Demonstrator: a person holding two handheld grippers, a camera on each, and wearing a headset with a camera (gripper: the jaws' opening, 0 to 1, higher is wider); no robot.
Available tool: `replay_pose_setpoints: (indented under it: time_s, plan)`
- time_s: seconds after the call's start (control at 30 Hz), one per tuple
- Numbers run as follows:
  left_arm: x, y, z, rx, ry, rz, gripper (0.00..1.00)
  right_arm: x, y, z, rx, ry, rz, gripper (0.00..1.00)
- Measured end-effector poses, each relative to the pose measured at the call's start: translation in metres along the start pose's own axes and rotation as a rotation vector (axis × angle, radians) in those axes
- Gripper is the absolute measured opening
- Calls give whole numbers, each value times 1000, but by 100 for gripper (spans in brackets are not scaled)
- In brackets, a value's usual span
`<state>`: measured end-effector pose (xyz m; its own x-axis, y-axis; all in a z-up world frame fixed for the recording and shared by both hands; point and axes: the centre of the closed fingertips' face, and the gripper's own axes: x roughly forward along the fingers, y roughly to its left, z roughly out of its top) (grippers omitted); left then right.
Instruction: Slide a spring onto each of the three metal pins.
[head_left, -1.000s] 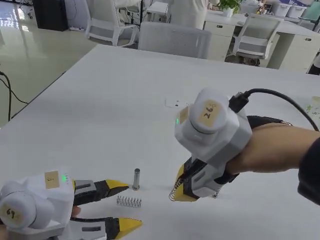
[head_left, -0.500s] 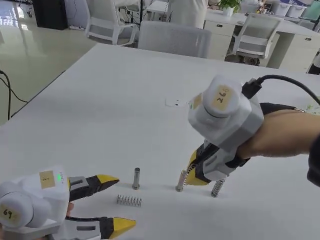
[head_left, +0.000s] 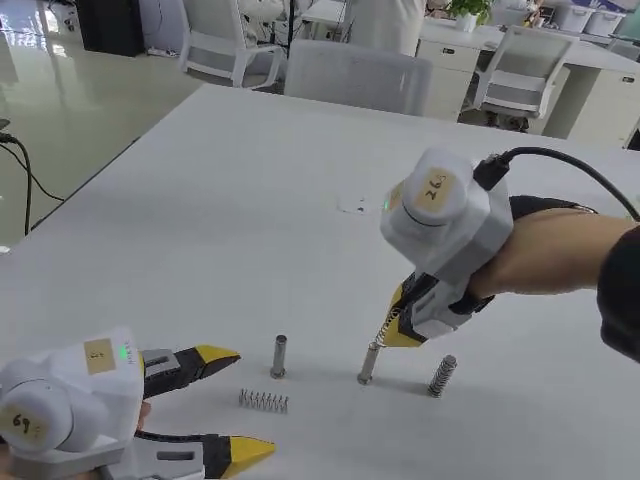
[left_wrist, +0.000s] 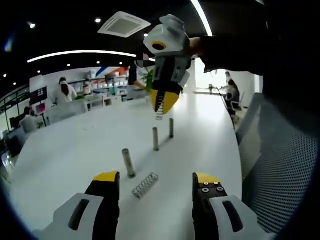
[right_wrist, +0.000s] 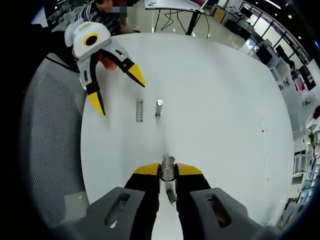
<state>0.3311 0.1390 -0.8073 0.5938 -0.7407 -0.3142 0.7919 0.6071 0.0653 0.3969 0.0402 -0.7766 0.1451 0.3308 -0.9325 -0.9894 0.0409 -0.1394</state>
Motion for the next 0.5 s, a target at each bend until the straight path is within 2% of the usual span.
replay_pose_setpoints:
  time_s: [0.5]
  plan:
    - [-2,0,0,-2,4,5,54,17,-3,-4,2,26,19,9]
